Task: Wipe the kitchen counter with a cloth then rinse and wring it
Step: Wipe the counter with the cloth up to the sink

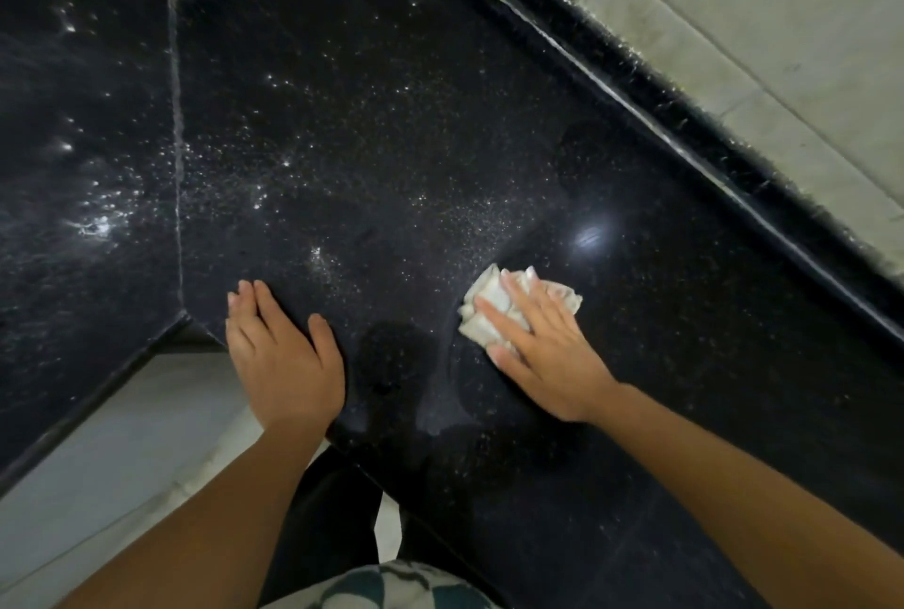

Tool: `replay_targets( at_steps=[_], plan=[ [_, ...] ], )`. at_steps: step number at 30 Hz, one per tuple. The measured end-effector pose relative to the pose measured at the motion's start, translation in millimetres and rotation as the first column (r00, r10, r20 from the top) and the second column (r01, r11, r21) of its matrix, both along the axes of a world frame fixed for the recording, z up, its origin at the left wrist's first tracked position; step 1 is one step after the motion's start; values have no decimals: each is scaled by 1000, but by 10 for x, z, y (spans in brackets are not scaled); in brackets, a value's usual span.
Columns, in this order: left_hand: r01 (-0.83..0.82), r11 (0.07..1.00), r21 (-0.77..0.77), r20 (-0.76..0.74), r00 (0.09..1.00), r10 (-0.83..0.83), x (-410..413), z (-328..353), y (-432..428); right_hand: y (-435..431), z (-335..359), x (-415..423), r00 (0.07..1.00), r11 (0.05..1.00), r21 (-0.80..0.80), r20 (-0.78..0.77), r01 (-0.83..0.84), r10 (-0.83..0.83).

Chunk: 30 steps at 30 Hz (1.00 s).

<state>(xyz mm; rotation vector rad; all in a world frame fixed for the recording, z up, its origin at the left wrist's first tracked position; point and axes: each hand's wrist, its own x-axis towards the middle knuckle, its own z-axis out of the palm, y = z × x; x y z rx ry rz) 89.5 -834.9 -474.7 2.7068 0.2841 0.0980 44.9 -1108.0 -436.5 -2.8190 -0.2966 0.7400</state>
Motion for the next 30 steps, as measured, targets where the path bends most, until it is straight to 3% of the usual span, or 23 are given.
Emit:
replay_targets(
  at_steps=[3,7,12,19,26,30],
  plan=[
    [2,1000,-3,-2,1000,-2,-1,5,-11,-234,-7,8,995,994,-33,13,-101,102],
    [-5,1000,18,-13,1000,5,-3,-19,7,-611,-6,343,975,973,-73,56,220,-217],
    [-10,1000,9,-20,1000,10,9,2,-10,-945,-13,964,832,825,-111,86,555,-548],
    [-26,1000,10,-22,999,26,21,14,-28,-859,-44,1573,642,641,-40,64,767,-764],
    [-29,999,17,-7,1000,29,20,24,-28,-191,-80,1182,896,896,-32,56,443,-441],
    [-35,999,27,-20,999,35,23,20,-33,88,-52,787,996,995,42,21,87,-88]
  ],
)
